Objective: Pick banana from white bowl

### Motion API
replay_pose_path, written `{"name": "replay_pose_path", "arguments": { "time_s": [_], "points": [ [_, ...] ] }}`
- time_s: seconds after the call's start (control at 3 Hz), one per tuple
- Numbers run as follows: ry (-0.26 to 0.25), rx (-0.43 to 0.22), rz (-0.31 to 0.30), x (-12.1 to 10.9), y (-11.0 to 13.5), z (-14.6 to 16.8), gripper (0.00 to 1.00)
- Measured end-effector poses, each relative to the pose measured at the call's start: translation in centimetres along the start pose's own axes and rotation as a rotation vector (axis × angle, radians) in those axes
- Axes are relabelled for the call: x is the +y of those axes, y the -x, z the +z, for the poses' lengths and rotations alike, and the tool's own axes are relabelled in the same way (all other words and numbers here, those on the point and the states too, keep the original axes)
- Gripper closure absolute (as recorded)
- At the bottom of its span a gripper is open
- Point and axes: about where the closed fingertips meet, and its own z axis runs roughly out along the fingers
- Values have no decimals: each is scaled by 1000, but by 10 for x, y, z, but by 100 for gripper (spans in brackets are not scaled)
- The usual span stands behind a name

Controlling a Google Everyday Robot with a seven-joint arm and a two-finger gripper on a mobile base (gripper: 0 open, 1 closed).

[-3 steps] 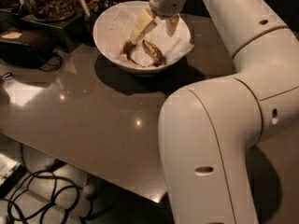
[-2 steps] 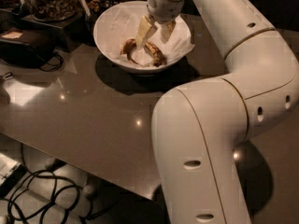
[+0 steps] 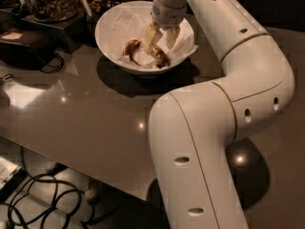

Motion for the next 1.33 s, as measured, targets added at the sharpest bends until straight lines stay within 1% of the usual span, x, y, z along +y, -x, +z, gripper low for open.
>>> {"name": "replay_pose_path", "arguments": {
  "time_s": [0.33, 0.67, 1.33],
  "points": [
    [-17, 12, 15, -10, -2, 7, 42],
    [-23, 28, 20, -13, -2, 16, 44],
    [-11, 71, -2, -4, 1, 39, 47]
  ]
}}
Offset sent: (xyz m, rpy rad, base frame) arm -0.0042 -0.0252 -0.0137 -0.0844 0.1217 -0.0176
